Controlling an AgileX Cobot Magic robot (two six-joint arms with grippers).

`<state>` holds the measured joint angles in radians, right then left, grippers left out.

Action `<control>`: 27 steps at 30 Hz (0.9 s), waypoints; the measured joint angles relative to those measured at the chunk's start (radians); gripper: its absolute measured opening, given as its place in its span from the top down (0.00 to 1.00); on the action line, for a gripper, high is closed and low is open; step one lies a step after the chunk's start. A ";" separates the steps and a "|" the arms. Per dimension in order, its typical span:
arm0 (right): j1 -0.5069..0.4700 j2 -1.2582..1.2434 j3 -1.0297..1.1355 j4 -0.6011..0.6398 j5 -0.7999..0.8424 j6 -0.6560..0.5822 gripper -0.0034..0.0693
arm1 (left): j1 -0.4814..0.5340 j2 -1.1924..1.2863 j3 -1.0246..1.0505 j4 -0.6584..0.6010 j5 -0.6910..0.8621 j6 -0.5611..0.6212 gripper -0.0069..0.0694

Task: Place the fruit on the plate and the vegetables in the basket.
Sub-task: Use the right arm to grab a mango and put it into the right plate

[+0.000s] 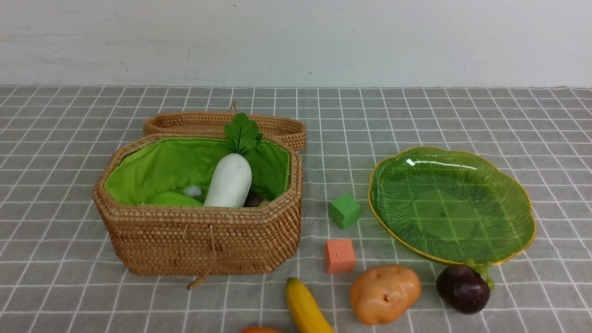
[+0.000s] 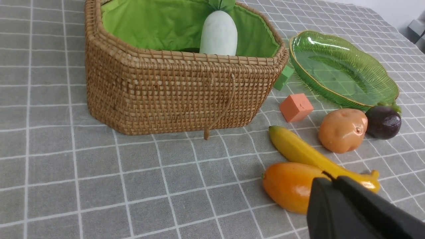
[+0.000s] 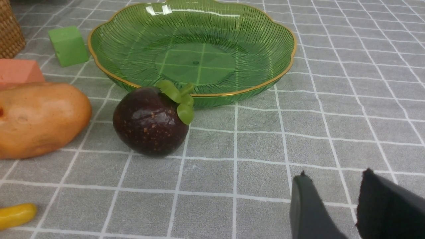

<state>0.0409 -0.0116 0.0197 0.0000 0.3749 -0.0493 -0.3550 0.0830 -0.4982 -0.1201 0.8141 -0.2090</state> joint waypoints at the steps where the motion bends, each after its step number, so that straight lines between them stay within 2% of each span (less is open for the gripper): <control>1: 0.000 0.000 0.000 0.000 0.000 0.000 0.62 | 0.000 0.000 0.000 0.005 -0.006 0.000 0.92; 6: 0.000 0.000 0.000 0.000 0.000 0.000 0.62 | 0.000 0.000 0.000 0.139 -0.133 -0.024 0.92; 12: 0.000 0.000 0.000 0.000 0.000 0.000 0.62 | 0.033 0.000 0.028 0.273 -0.176 -0.069 0.92; 17: 0.000 0.000 0.000 0.000 0.000 0.000 0.62 | 0.170 0.000 0.071 0.287 -0.244 -0.051 0.91; 20: 0.000 0.000 0.000 0.000 0.000 0.000 0.62 | 0.261 -0.022 0.160 0.286 -0.359 0.004 0.91; 27: 0.000 0.000 0.000 0.000 0.000 0.000 0.62 | 0.272 -0.092 0.408 0.278 -0.456 0.048 0.90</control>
<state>0.0409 -0.0116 0.0197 0.0000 0.3749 -0.0493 -0.0831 -0.0092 -0.0901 0.1577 0.3580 -0.1609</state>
